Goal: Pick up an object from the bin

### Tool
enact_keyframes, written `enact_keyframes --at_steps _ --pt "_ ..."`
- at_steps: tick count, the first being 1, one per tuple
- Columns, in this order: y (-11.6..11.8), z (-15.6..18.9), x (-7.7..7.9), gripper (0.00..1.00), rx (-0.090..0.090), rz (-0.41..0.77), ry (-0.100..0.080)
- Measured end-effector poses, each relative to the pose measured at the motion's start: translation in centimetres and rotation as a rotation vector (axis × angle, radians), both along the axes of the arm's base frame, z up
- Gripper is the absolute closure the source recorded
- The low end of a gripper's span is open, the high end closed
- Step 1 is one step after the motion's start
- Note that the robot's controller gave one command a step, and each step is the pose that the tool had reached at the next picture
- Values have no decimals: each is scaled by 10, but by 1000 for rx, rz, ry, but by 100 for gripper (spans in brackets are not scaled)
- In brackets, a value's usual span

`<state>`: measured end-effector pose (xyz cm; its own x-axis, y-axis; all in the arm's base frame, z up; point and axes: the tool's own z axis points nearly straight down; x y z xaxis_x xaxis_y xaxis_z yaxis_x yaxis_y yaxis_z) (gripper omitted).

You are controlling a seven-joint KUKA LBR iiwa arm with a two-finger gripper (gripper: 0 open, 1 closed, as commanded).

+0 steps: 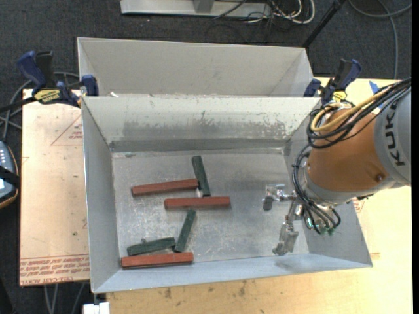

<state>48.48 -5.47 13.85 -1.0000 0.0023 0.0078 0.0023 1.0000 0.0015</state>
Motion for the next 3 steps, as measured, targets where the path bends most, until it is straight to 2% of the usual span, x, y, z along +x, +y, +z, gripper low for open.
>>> enact_keyframes --at_steps 1,2,3 --pt "40 -45 47 0 1 -133 -9" --pt "103 -64 111 0 2 65 -13" --pt "189 -47 135 0 4 221 -16"
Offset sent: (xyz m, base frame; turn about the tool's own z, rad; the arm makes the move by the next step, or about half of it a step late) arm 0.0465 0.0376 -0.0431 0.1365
